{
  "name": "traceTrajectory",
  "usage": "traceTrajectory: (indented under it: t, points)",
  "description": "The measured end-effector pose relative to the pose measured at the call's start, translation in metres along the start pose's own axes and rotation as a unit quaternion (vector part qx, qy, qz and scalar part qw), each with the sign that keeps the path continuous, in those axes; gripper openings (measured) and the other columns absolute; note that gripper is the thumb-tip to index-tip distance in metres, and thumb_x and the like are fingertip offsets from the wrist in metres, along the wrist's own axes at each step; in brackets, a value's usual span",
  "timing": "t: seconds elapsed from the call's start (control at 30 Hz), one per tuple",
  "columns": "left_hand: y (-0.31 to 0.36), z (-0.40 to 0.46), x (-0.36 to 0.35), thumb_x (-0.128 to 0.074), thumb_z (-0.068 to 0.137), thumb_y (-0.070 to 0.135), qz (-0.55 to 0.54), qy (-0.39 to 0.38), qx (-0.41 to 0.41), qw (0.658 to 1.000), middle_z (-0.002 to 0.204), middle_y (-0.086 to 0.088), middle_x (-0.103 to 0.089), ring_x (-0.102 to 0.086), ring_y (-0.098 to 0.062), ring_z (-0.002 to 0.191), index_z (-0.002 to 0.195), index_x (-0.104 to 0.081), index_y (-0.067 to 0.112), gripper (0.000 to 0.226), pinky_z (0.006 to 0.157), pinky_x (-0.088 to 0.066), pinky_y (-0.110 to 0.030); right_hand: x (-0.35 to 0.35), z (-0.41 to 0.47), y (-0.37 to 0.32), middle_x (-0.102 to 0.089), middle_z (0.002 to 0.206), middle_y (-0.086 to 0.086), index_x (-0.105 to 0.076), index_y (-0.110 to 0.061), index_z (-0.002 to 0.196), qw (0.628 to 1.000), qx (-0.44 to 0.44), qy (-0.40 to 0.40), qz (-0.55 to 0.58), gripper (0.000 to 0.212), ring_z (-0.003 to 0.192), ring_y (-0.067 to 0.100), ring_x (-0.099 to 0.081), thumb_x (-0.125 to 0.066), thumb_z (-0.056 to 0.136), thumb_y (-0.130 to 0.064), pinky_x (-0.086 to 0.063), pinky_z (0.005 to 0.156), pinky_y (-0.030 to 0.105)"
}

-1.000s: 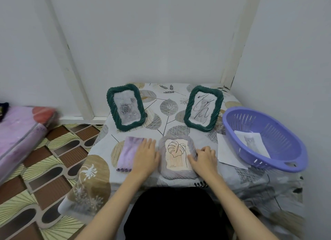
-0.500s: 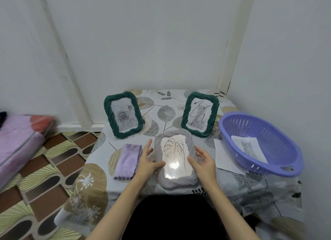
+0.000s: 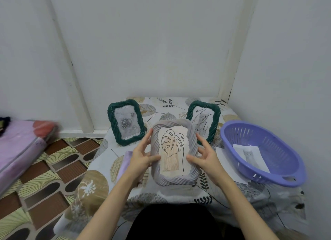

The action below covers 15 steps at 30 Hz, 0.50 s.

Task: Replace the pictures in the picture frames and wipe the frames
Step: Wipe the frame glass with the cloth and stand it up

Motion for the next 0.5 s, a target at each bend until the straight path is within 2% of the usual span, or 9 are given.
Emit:
traceTrajectory:
  t: [0.1, 0.2, 0.3, 0.4, 0.43, 0.5]
  points:
    - [0.005, -0.003, 0.0, -0.057, 0.074, -0.023, -0.005, -0.005, -0.005, 1.0, 0.136, -0.008, -0.045, -0.07, -0.02, 0.089, 0.133, -0.036, 0.041, 0.089, 0.075, -0.059, -0.039, -0.004, 0.003, 0.0, -0.057, 0.125, 0.003, -0.025, -0.032, 0.141, 1.0, 0.006, -0.008, 0.007, 0.086, 0.105, 0.017, -0.062, -0.062, 0.078, 0.012, -0.056, 0.079, 0.027]
    - [0.005, -0.003, 0.002, -0.056, 0.074, -0.023, -0.017, -0.011, -0.003, 1.0, 0.134, -0.006, -0.046, -0.07, -0.021, 0.09, 0.135, -0.035, 0.038, 0.089, 0.072, -0.059, -0.037, -0.007, 0.009, 0.002, -0.047, 0.139, 0.01, -0.023, -0.038, 0.14, 1.0, 0.012, -0.009, 0.018, 0.091, 0.123, 0.026, -0.05, -0.066, 0.076, 0.01, -0.046, 0.099, 0.045]
    - [0.002, 0.0, 0.007, -0.058, 0.073, -0.022, -0.034, -0.021, 0.001, 0.999, 0.135, -0.005, -0.046, -0.068, -0.028, 0.096, 0.137, -0.035, 0.036, 0.089, 0.075, -0.059, -0.039, -0.008, 0.018, 0.004, -0.039, 0.145, 0.007, -0.031, -0.057, 0.129, 0.998, 0.007, -0.018, 0.052, 0.09, 0.132, 0.028, -0.04, -0.08, 0.066, -0.017, -0.036, 0.106, 0.055]
    - [-0.001, 0.009, 0.013, -0.059, 0.072, -0.021, -0.045, -0.018, 0.002, 0.999, 0.136, -0.004, -0.046, -0.066, -0.031, 0.102, 0.136, -0.037, 0.036, 0.088, 0.08, -0.057, -0.043, -0.009, 0.034, 0.002, -0.029, 0.152, 0.001, -0.03, -0.065, 0.127, 0.998, 0.01, -0.026, 0.062, 0.088, 0.138, 0.026, -0.03, -0.083, 0.058, -0.047, -0.026, 0.112, 0.055]
    - [0.0, 0.014, 0.014, -0.059, 0.072, -0.021, -0.043, -0.014, 0.001, 0.999, 0.136, -0.005, -0.045, -0.065, -0.031, 0.103, 0.135, -0.038, 0.037, 0.088, 0.082, -0.057, -0.045, -0.009, 0.04, 0.0, -0.028, 0.152, -0.001, -0.029, -0.064, 0.128, 0.998, 0.018, -0.031, 0.059, 0.088, 0.139, 0.025, -0.028, -0.081, 0.059, -0.049, -0.025, 0.113, 0.054]
    - [0.0, 0.029, 0.017, -0.058, 0.073, -0.022, -0.031, -0.005, -0.002, 0.999, 0.137, -0.005, -0.045, -0.065, -0.031, 0.103, 0.134, -0.039, 0.038, 0.088, 0.085, -0.055, -0.049, -0.009, 0.055, -0.003, -0.03, 0.151, -0.005, -0.03, -0.06, 0.131, 0.997, 0.028, -0.041, 0.055, 0.083, 0.138, 0.021, -0.03, -0.079, 0.066, -0.041, -0.027, 0.112, 0.054]
Point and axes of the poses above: each hand's wrist, its own z-axis towards the middle knuckle, its own x-axis out of the back of the hand, y = z × x, the point moved 3 cm from there along z, towards the middle knuckle
